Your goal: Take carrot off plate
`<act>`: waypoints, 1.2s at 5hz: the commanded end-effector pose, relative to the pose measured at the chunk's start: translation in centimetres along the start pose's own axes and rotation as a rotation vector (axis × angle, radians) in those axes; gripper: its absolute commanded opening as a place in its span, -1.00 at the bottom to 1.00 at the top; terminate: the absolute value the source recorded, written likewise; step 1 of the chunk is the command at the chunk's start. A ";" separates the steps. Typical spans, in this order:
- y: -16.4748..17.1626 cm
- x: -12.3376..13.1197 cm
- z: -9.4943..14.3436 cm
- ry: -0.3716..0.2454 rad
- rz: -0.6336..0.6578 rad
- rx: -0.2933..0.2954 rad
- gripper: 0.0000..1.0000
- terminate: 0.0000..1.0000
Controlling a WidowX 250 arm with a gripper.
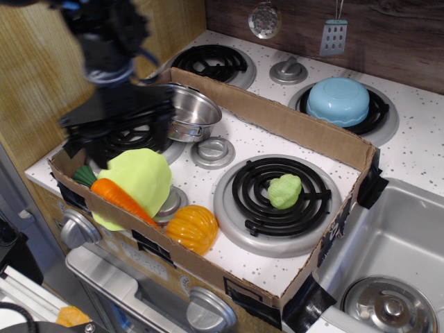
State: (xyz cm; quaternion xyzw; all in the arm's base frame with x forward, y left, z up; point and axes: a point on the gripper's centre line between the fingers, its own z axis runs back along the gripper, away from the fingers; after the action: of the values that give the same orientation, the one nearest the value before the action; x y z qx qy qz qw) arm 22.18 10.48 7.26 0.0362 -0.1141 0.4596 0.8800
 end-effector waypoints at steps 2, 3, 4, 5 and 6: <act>1.4 0.6 -2.2 -0.018 0.013 -0.034 1.00 -1.00; 1.5 0.8 -3.1 -0.031 0.014 -0.047 1.00 -1.00; 1.8 1.3 -3.6 -0.032 0.012 -0.050 1.00 -1.00; 2.1 1.6 -4.2 -0.038 0.009 -0.057 1.00 -1.00; 2.6 1.7 -4.3 -0.037 0.013 -0.055 1.00 -1.00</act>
State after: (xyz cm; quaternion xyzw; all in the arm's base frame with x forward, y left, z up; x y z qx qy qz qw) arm 21.90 14.03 2.70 0.0178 -0.1337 0.4580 0.8787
